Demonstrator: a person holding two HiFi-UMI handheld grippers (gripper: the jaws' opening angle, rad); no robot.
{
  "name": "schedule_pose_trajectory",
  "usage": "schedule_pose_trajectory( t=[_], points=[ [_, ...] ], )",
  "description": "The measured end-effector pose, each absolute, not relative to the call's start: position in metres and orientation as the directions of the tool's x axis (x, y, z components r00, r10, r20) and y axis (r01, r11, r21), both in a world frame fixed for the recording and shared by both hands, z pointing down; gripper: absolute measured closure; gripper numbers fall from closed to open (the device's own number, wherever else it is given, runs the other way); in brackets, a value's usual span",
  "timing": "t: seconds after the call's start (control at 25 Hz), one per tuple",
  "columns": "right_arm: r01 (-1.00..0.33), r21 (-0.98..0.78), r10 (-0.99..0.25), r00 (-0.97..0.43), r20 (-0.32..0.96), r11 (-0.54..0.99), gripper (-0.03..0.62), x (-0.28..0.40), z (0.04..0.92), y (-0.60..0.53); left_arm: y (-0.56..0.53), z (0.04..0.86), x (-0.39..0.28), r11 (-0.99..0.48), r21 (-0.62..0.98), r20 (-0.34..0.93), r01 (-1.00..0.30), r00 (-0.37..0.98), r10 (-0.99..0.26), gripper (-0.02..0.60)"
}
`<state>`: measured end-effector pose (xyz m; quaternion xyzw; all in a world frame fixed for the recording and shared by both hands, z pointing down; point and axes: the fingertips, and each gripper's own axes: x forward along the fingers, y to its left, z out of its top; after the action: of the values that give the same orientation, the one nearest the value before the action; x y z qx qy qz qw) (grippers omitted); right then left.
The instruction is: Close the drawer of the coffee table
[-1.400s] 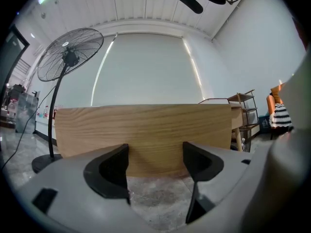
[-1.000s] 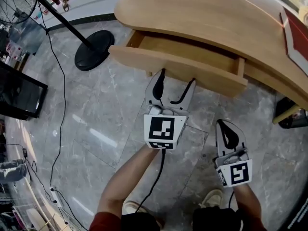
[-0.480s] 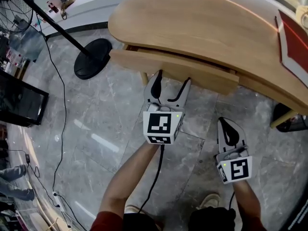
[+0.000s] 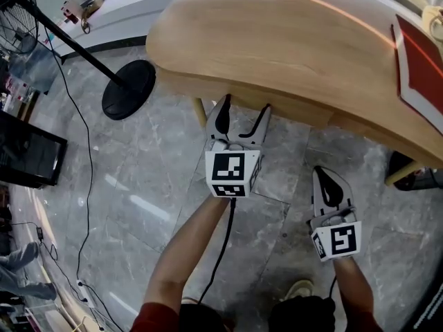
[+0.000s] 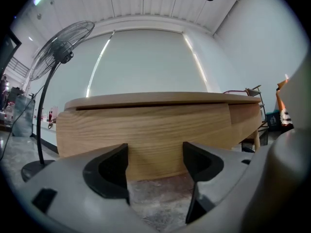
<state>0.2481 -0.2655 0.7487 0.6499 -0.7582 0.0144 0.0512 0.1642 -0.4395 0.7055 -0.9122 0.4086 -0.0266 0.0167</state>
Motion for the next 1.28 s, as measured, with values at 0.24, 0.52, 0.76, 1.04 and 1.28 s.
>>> schedule_pose_trajectory(
  t=[0.24,0.52,0.76,1.04,1.28],
  points=[
    [-0.986,0.069,-0.984,-0.144,0.104,0.152,0.597,0.250,0.747,-0.265,-0.456,0.706,0.173,-0.670,-0.055,0.032,-0.740,0.670,-0.742,0.242],
    [-0.987,0.066,-0.984,-0.136,0.112,0.144,0.597,0.256,0.749,-0.265,-0.457,0.706,0.176,-0.680,-0.056,0.013,-0.731,0.681,-0.732,0.241],
    [-0.987,0.068,-0.983,-0.140,0.120,0.149,0.597,0.250,0.752,-0.264,-0.458,0.706,0.175,-0.680,-0.052,0.014,-0.731,0.680,-0.733,0.241],
    [-0.986,0.072,-0.983,-0.143,0.113,0.151,0.597,0.245,0.746,-0.258,-0.447,0.700,0.175,-0.683,-0.054,-0.009,-0.728,0.684,-0.729,0.242],
    [-0.984,0.081,-0.983,-0.152,0.106,0.161,0.597,0.234,0.740,-0.256,-0.420,0.706,0.163,-0.696,-0.047,0.006,-0.716,0.697,-0.717,0.242]
  ],
)
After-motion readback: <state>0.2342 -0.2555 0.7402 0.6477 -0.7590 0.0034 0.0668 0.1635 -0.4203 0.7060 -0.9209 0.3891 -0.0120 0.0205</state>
